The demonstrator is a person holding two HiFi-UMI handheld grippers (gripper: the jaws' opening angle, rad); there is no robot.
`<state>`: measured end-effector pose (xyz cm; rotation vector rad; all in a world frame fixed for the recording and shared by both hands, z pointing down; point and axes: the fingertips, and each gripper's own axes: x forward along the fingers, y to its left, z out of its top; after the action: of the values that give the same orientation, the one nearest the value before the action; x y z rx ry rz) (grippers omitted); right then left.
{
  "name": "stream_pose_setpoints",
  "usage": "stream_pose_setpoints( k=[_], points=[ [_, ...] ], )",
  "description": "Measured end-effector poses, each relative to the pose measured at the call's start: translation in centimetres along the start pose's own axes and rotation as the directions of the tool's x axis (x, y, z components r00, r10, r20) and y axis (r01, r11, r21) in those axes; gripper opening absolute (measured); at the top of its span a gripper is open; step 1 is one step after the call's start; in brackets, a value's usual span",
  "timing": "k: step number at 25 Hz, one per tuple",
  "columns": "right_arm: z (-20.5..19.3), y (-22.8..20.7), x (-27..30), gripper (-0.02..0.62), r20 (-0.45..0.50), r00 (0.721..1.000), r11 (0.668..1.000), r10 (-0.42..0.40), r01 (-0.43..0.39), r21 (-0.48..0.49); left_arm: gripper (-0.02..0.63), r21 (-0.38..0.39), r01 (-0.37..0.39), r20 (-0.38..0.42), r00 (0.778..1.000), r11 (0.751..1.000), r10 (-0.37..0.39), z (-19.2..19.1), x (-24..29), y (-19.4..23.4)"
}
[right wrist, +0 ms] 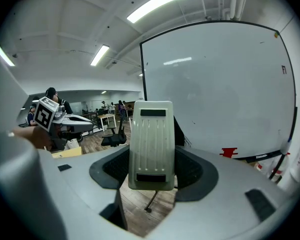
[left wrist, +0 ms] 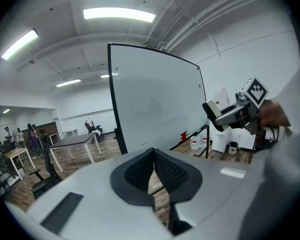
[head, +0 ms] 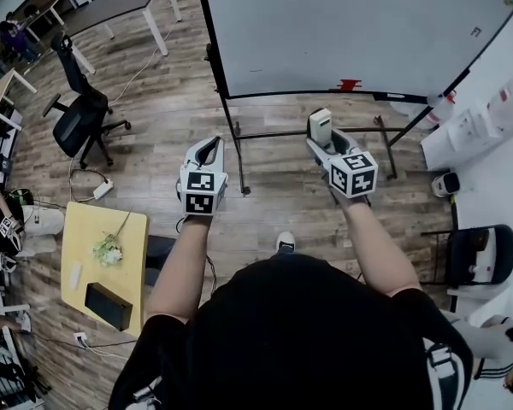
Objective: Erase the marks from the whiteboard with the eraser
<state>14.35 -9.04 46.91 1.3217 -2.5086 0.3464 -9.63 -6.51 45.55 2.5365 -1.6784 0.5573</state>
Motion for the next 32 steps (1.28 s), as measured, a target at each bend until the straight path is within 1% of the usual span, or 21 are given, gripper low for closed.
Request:
stream_pose_setpoints(
  k=[6,13,32],
  points=[
    [0.0,-1.8,1.8,0.252,-0.012,1.0,1.0,0.019,-0.019,0.0,0.014,-0.011,-0.016,-0.016,1.0,1.0,0.016,0.0,2.3,0.2],
    [0.6,-5.2,3.5,0.252,-0.018,1.0,1.0,0.025,-0.025,0.013,0.013,-0.021,-0.03,-0.029,0.999,0.999,0.03,0.7,5.2,-0.2],
    [1.0,-10.5,6.0,0.252,-0.022,0.999,0.999,0.043,-0.043,-0.006,0.014,-0.018,-0.078,-0.037,0.996,0.997,0.077,2.7,9.4,-0.4]
  ],
)
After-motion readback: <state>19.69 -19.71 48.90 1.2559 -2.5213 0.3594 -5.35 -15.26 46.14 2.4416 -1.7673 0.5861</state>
